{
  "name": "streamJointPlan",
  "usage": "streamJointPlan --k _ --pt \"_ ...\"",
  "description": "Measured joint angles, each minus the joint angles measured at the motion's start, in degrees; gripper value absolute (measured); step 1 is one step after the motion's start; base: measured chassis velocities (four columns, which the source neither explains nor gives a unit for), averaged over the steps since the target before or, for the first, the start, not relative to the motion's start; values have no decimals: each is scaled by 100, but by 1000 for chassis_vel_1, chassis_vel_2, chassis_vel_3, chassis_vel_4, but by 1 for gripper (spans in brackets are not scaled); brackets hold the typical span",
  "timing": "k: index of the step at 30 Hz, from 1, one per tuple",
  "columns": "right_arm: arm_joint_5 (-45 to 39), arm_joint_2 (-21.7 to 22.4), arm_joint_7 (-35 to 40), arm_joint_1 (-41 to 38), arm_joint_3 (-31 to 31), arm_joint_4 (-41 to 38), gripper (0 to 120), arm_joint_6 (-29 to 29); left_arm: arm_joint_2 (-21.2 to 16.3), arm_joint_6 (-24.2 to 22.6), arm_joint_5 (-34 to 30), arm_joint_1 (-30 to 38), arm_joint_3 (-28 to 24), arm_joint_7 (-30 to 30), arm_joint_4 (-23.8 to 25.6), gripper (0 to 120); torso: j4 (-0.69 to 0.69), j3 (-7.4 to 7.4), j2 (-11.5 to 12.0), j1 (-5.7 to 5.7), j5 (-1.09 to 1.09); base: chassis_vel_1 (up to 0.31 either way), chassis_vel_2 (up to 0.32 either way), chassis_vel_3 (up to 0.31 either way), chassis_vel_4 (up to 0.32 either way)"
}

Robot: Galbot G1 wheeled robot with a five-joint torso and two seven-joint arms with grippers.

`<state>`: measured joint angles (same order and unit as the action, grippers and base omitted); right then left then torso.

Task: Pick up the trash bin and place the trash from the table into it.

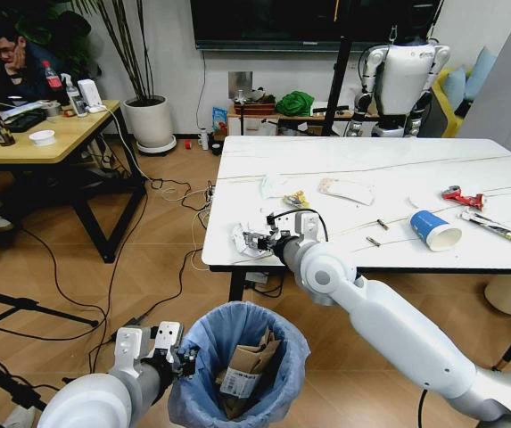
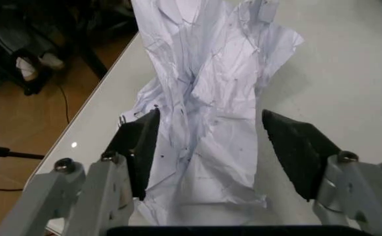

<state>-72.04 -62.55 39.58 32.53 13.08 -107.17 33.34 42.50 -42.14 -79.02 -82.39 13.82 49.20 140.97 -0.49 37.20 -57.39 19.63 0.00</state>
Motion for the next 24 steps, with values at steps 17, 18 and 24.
streamJointPlan --k 17,18,24 --pt "140 48 -41 5 10 -23 0 -146 53 0 -13 43 17 8 -65 0 0 0 0 0 0 0 0 0 0" --pt "140 48 -41 5 10 -23 0 -146 53 0 -13 43 17 8 -65 0 0 0 0 0 0 0 0 0 0" --pt "221 204 -342 62 -117 -168 0 -271 78 0 -15 51 13 10 -77 0 0 0 0 0 1 0 0 0 0"
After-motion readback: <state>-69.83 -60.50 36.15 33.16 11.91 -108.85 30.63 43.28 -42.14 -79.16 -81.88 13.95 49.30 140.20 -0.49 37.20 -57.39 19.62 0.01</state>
